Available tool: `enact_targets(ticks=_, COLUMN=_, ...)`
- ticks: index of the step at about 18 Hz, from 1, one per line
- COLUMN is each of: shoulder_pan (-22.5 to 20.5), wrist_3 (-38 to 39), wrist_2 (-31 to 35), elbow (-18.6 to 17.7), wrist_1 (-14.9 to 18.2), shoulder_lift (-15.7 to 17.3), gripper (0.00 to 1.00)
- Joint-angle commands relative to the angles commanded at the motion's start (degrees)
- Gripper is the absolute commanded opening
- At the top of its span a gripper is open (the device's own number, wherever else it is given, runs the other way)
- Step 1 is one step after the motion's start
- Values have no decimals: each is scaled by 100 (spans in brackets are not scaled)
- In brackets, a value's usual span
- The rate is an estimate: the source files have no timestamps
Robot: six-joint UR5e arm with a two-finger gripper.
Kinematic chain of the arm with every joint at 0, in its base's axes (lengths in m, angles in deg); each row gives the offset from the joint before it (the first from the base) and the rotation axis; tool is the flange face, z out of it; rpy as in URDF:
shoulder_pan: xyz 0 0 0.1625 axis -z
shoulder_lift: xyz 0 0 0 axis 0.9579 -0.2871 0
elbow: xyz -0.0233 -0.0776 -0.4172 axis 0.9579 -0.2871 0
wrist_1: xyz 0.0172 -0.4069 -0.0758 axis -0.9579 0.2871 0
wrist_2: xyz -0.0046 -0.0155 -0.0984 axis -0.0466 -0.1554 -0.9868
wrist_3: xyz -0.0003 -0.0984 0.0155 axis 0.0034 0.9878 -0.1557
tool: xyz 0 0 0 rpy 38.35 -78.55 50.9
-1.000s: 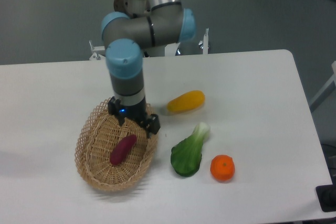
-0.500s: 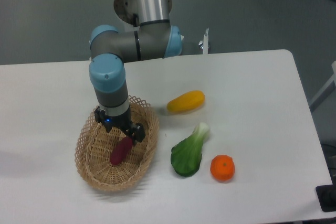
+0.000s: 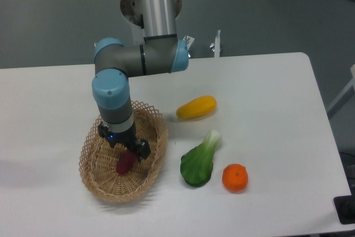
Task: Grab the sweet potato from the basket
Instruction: 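Close the gripper on the purple sweet potato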
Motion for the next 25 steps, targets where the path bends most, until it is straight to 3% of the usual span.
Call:
enact_targets(ticks=3, shoulder_pan=0, wrist_3=-26, wrist_2=26, elbow=0, wrist_1=-44, shoulder_lift=-18, gripper=100)
enact_targets(ticks=14, shoulder_pan=-9, wrist_3=-228, wrist_2=26, elbow=88, wrist_1=-44, shoulder_lift=-9, gripper=33)
enact_targets(ticks=21, shoulder_pan=-96, wrist_3=-465, wrist_2=9, elbow=228, wrist_1=-18, shoulder_lift=210, gripper=28)
enact_targets(ticks=25, shoulder_pan=-456, wrist_3=-913, wrist_2=9, elbow=465, wrist_1=79, shoulder_lift=465, gripper=28)
